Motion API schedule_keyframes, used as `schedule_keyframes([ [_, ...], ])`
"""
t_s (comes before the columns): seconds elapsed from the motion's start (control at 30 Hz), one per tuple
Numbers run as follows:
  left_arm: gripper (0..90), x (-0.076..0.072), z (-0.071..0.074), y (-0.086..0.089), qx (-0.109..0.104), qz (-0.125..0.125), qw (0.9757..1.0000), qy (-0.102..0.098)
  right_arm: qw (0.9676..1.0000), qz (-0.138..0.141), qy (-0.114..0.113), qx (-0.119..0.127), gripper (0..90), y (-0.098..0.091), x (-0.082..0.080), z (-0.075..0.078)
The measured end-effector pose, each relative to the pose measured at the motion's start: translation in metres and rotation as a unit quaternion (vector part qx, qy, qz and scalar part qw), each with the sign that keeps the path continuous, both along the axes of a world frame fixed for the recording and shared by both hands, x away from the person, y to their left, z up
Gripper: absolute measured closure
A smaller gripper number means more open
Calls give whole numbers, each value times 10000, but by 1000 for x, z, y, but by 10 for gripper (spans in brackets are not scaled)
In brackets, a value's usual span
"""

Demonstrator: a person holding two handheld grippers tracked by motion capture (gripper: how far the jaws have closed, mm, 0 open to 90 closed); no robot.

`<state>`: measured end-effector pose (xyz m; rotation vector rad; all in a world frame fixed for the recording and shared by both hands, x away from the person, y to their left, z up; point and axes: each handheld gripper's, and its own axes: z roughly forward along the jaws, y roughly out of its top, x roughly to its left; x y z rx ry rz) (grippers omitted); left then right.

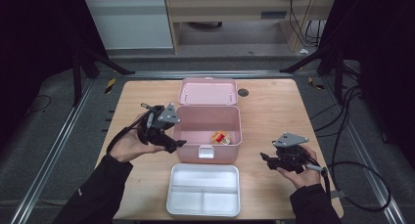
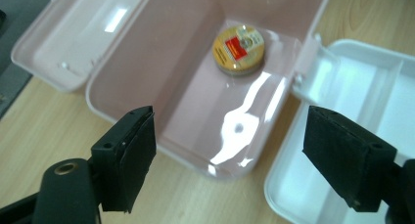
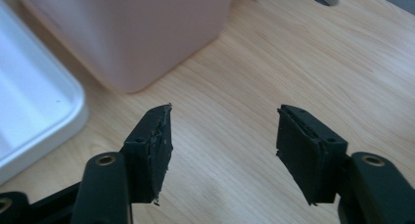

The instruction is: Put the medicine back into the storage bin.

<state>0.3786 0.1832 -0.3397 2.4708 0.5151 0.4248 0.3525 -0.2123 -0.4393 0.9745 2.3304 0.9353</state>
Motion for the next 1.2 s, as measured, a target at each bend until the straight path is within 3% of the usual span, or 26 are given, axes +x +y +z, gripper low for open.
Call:
schedule_keyframes([
  [0.23, 210, -24, -30, 28, -19, 23, 9998, 204, 9978, 645, 143, -58, 440, 22, -7, 3],
  [0.47, 226, -43, -60, 33, 63, -181, 9986, 501, 9924, 1200, 274, -73, 477, 45, -16, 8],
  [0.7, 247, -55, -88, 22, 150, -440, 9957, 801, 9834, 1745, 485, -81, 516, 69, -27, 10],
  [0.83, 272, -56, -101, 16, 305, -570, 9933, 955, 9772, 2030, 612, -122, 546, 83, -31, 6],
  [1.2, 446, -61, -114, -3, 834, -1057, 9841, 1156, 9598, 2557, 1057, -477, 661, 106, -37, -10],
])
